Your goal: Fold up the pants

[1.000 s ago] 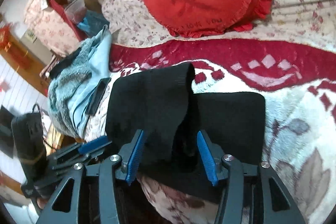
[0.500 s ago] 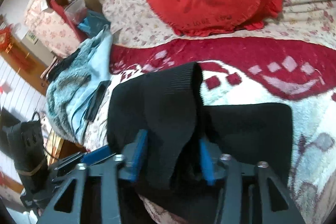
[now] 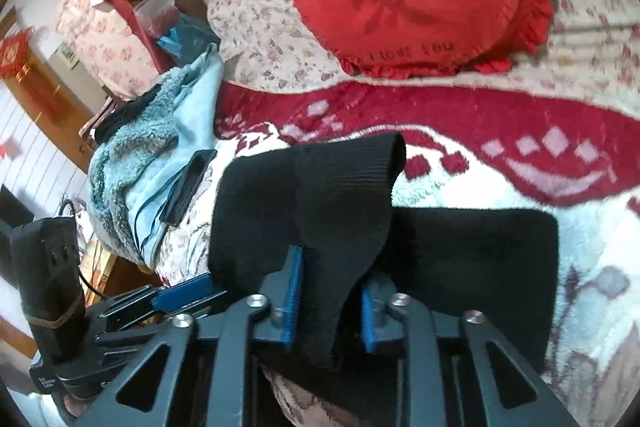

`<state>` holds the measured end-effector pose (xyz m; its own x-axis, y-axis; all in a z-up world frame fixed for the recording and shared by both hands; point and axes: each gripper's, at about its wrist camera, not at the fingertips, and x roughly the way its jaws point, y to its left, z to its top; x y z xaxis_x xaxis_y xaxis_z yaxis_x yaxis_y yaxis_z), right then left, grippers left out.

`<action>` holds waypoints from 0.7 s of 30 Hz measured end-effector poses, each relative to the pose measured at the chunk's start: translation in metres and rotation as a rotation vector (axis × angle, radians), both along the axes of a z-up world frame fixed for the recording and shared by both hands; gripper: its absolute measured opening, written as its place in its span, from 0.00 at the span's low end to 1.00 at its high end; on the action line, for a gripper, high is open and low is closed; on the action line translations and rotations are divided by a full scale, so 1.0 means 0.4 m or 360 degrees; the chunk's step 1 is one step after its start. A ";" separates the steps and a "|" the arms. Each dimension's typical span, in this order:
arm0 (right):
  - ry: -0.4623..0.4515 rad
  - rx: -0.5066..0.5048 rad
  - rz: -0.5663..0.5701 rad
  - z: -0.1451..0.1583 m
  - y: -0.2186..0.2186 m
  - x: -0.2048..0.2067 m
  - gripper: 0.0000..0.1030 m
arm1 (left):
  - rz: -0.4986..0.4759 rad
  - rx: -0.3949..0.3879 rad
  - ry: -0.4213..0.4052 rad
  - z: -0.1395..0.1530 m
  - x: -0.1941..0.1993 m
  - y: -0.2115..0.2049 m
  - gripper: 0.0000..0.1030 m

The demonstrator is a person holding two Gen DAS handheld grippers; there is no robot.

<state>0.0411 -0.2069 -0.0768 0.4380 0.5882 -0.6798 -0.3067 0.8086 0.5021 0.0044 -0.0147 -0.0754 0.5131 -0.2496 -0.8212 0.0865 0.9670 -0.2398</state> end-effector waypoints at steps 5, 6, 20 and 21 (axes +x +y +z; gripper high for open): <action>-0.0104 -0.0009 0.0025 0.062 -0.011 -0.036 0.13 | -0.0020 -0.0002 -0.0030 0.032 -0.017 -0.011 0.40; -0.0134 -0.0026 0.0031 0.078 -0.011 -0.047 0.12 | -0.0026 0.0001 -0.0040 0.039 -0.020 -0.014 0.40; 0.0105 -0.0270 -0.0172 0.023 -0.169 -0.042 0.14 | -0.0132 0.0077 0.0004 0.018 -0.004 -0.103 0.40; 0.0139 -0.0297 -0.0187 0.004 -0.169 -0.036 0.16 | -0.0142 0.0093 -0.0009 0.022 -0.005 -0.106 0.40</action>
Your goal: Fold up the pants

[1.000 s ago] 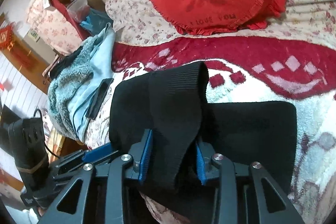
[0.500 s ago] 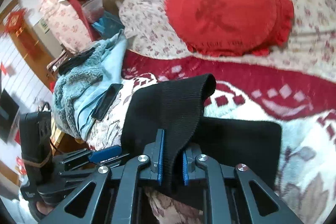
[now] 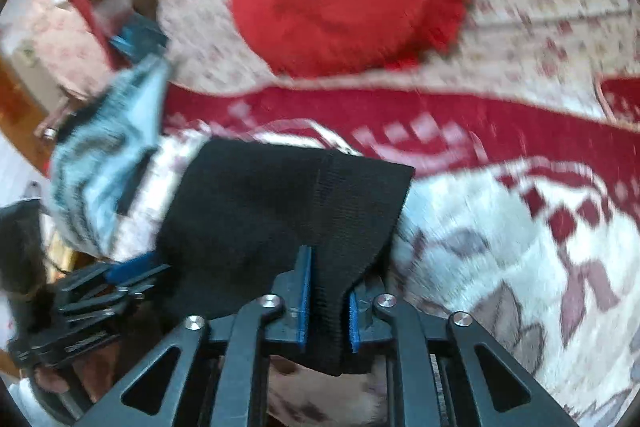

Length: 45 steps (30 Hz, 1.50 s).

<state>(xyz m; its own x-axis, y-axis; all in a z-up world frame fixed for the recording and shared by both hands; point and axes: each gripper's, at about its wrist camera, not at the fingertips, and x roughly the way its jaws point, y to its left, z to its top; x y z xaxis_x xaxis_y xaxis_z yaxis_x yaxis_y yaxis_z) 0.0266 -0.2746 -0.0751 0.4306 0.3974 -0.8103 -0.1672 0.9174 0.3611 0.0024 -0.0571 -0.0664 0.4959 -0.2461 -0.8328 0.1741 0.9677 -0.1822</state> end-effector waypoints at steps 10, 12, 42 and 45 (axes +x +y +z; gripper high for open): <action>-0.0261 -0.0028 0.0037 0.136 0.000 -0.004 0.29 | 0.0055 0.0023 -0.0120 0.065 0.081 0.011 0.40; -0.0223 -0.0070 0.0111 0.115 0.042 0.015 0.29 | 0.0057 0.0046 -0.0122 0.058 0.111 -0.005 0.40; 0.0033 -0.0184 0.0164 -0.002 0.055 -0.077 0.30 | 0.0081 -0.0086 0.0124 -0.044 0.036 0.020 0.61; 0.0047 -0.0064 0.0134 0.008 0.030 -0.070 0.30 | 0.0062 -0.0114 0.0138 -0.034 0.038 0.029 0.61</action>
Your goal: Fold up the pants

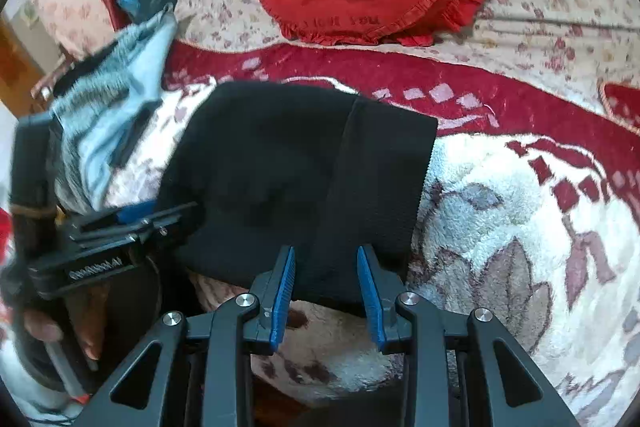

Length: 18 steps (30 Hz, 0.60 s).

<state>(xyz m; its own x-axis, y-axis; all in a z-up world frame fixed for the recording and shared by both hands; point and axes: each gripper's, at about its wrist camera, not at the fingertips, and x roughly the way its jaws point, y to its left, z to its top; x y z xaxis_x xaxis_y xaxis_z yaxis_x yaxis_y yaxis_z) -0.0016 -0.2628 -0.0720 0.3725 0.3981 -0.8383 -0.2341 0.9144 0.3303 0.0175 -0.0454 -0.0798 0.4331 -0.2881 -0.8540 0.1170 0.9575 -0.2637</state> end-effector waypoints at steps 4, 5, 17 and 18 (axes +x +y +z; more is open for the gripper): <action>-0.0003 0.0187 -0.0120 0.011 -0.060 0.004 0.48 | 0.0017 -0.0033 -0.0017 0.015 0.003 0.032 0.61; 0.0003 0.0204 -0.0160 0.007 -0.074 0.009 0.52 | 0.0023 -0.0054 -0.0011 0.016 0.007 0.040 0.63; 0.0314 0.0476 -0.0110 -0.113 -0.090 0.136 0.63 | 0.0017 -0.0244 0.0104 -0.042 0.073 0.018 0.79; 0.0315 0.0477 -0.0104 -0.113 -0.087 0.141 0.63 | 0.0021 -0.0248 0.0099 -0.041 0.074 0.016 0.79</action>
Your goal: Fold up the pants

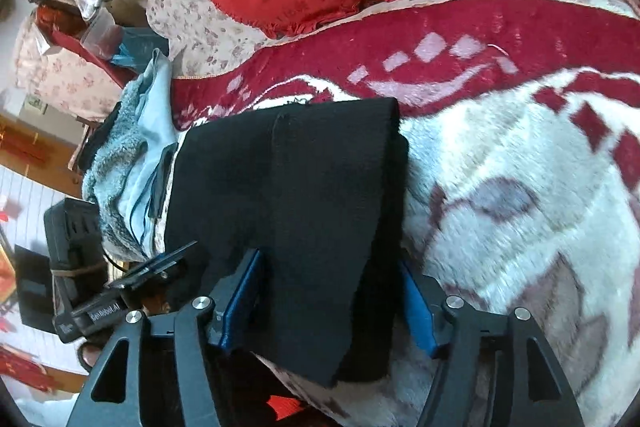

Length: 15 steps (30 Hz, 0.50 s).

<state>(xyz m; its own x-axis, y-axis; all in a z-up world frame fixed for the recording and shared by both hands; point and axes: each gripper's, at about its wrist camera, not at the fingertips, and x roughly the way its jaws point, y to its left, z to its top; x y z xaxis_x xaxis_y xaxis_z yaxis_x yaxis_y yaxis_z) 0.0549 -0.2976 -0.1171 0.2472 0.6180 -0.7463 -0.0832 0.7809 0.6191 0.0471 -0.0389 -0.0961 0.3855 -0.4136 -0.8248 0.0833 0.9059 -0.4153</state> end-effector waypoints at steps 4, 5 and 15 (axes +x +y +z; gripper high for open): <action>-0.0100 -0.0101 0.0042 0.025 0.026 -0.010 0.51 | -0.0034 0.0011 -0.0017 0.020 -0.001 -0.011 0.61; -0.0130 -0.0122 0.0047 0.034 0.032 -0.013 0.49 | -0.0038 0.0035 -0.0024 0.029 -0.002 -0.015 0.58; -0.0343 -0.0136 0.0006 0.131 0.048 0.035 0.46 | -0.0022 0.0111 -0.0213 0.142 0.072 -0.011 0.54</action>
